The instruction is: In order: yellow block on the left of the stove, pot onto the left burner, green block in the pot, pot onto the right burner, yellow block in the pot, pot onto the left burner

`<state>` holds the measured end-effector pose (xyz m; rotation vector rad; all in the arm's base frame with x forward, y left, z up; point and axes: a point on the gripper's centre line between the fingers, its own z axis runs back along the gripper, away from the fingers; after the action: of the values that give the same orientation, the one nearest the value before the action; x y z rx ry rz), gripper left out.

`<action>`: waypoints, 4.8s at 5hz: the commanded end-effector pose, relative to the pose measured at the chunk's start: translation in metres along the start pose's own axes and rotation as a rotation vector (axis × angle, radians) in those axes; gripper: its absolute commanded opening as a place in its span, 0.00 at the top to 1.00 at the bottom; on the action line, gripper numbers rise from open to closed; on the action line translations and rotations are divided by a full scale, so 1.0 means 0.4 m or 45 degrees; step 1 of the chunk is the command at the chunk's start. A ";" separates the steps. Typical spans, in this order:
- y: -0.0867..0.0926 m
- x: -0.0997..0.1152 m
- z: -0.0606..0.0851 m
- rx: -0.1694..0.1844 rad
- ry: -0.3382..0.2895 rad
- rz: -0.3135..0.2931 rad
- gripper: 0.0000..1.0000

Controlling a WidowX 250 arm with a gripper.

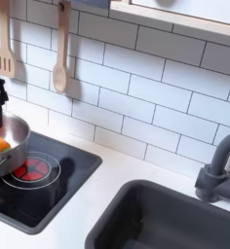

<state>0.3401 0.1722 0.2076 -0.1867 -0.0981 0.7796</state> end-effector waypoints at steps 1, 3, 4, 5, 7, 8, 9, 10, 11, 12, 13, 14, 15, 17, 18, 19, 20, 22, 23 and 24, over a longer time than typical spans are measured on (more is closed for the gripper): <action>-0.022 -0.043 -0.011 0.002 0.019 -0.051 0.00; -0.052 -0.100 -0.019 0.001 0.030 -0.114 0.00; -0.064 -0.124 -0.028 0.003 0.043 -0.139 0.00; -0.084 -0.141 -0.028 0.011 0.034 -0.186 0.00; -0.110 -0.177 -0.042 0.013 0.054 -0.234 0.00; -0.113 -0.194 -0.047 0.024 0.065 -0.255 0.00; -0.106 -0.203 -0.056 0.029 0.081 -0.253 0.00; -0.108 -0.202 -0.045 0.023 0.066 -0.253 0.00; -0.108 -0.196 -0.044 0.027 0.062 -0.245 0.00; -0.096 -0.186 -0.042 0.034 0.057 -0.230 0.00; -0.098 -0.177 -0.026 0.027 0.040 -0.225 0.00; -0.091 -0.163 -0.005 0.023 0.010 -0.217 0.00; -0.070 -0.146 0.008 0.019 0.000 -0.188 0.00; -0.042 -0.116 0.011 0.033 -0.015 -0.151 0.00; -0.020 -0.085 0.013 0.040 -0.019 -0.117 0.00; -0.007 -0.059 0.017 0.032 -0.023 -0.087 0.00; 0.013 -0.033 0.028 0.034 -0.041 -0.060 0.00; 0.047 -0.003 0.004 0.079 -0.031 -0.031 0.00; 0.060 0.004 -0.018 0.106 -0.018 -0.023 0.00; 0.064 0.014 -0.026 0.127 -0.034 -0.013 0.00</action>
<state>0.3281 0.1951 0.1919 -0.0818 -0.0855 0.7807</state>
